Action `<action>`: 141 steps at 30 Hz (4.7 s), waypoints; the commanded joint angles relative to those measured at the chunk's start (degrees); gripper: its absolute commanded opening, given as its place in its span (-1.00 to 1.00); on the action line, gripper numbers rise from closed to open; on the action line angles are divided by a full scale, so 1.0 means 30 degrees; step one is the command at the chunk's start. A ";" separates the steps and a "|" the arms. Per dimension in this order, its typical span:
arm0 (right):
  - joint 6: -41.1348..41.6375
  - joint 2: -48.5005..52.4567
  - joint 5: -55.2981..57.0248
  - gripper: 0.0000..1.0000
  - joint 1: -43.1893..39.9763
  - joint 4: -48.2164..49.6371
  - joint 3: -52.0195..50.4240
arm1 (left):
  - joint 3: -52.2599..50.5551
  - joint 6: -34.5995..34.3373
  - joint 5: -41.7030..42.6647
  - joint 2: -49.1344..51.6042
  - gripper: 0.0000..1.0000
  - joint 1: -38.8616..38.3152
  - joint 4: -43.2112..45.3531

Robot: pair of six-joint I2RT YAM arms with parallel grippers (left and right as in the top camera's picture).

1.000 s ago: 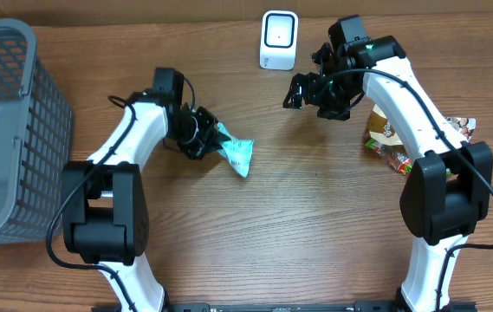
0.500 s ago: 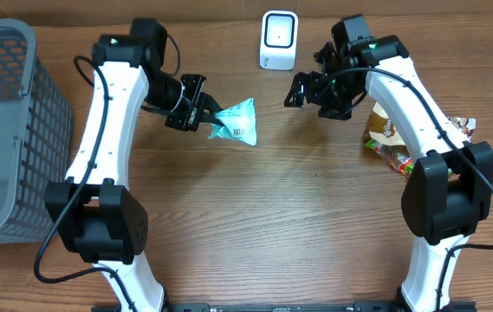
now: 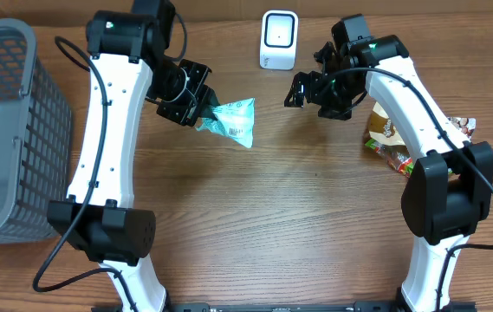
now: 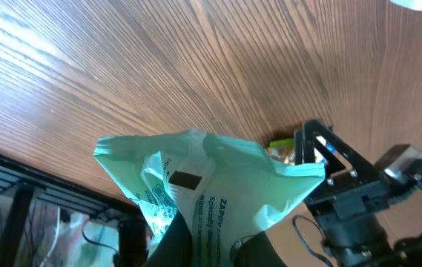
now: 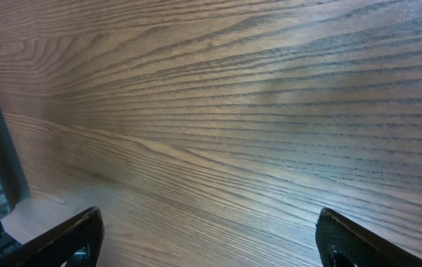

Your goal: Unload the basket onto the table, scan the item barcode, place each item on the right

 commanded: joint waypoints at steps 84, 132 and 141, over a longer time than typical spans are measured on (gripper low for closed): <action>-0.8888 0.5187 -0.4022 -0.84 0.5537 0.5676 0.0080 | -0.8437 1.4659 -0.3723 0.0117 0.99 0.8051 1.1351; -1.9445 0.5129 0.3184 1.00 0.6113 0.2237 0.3956 | -0.8444 1.4659 -0.3723 0.0117 0.99 0.8051 1.1351; -1.9431 0.6441 0.3555 0.91 0.5654 0.3155 0.3832 | -0.8444 1.4659 -0.3723 0.0117 1.00 0.8051 1.1351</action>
